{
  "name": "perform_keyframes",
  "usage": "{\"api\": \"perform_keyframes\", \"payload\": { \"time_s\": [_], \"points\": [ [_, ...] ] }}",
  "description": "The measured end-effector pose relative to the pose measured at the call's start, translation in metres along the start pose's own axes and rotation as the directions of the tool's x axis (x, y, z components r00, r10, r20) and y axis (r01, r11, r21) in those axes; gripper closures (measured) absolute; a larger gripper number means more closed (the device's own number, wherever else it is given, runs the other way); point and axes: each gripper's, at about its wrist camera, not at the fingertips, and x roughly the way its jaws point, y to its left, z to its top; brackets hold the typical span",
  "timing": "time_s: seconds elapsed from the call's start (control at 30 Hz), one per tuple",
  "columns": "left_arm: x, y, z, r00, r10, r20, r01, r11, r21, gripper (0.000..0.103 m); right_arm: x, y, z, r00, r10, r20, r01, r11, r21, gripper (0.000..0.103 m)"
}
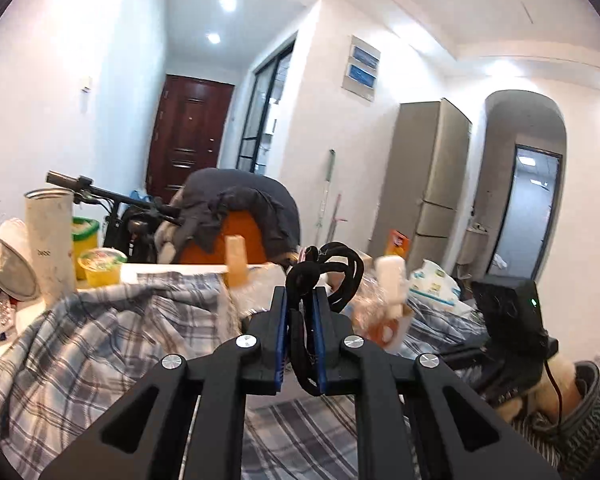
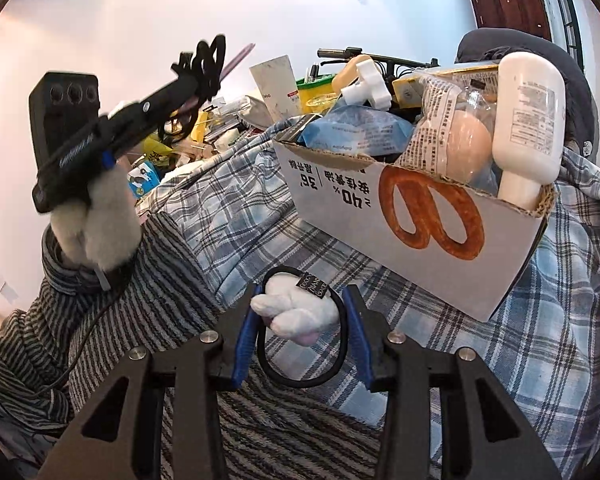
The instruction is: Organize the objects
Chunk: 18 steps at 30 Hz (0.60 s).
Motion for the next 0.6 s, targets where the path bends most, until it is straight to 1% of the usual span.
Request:
{"api": "perform_keyframes", "payload": {
  "time_s": [0.07, 0.13, 0.27, 0.37, 0.43, 0.53, 0.6],
  "points": [
    [0.01, 0.001, 0.01, 0.999, 0.022, -0.023, -0.022, 1.0, -0.001, 0.091, 0.0, -0.006, -0.001, 1.0, -0.008, 0.001, 0.008, 1.0, 0.003, 0.063],
    [0.024, -0.003, 0.02, 0.997, 0.061, -0.048, -0.06, 0.998, 0.02, 0.091, 0.001, -0.006, -0.001, 1.0, -0.016, -0.001, 0.016, 1.0, 0.004, 0.063],
    [0.064, -0.011, 0.041, 0.987, 0.124, -0.105, -0.121, 0.992, 0.034, 0.091, 0.004, -0.004, 0.0, 1.0, -0.015, -0.014, 0.015, 1.0, -0.007, 0.062],
    [0.102, -0.019, 0.052, 0.967, 0.189, -0.168, -0.179, 0.981, 0.074, 0.091, 0.004, -0.002, 0.0, 1.0, -0.022, -0.023, 0.021, 1.0, -0.016, 0.062],
    [0.122, -0.017, 0.058, 0.956, 0.202, -0.212, -0.195, 0.979, 0.054, 0.091, 0.004, -0.003, 0.0, 1.0, -0.023, -0.021, 0.022, 1.0, -0.014, 0.062],
    [0.143, -0.014, 0.061, 0.933, 0.247, -0.261, -0.244, 0.969, 0.043, 0.091, 0.001, -0.006, -0.001, 1.0, -0.025, -0.017, 0.025, 1.0, -0.01, 0.062],
    [0.152, -0.012, 0.059, 0.921, 0.268, -0.284, -0.261, 0.963, 0.062, 0.091, 0.0, -0.007, 0.0, 1.0, -0.026, -0.016, 0.026, 1.0, -0.008, 0.062]
  ]
}}
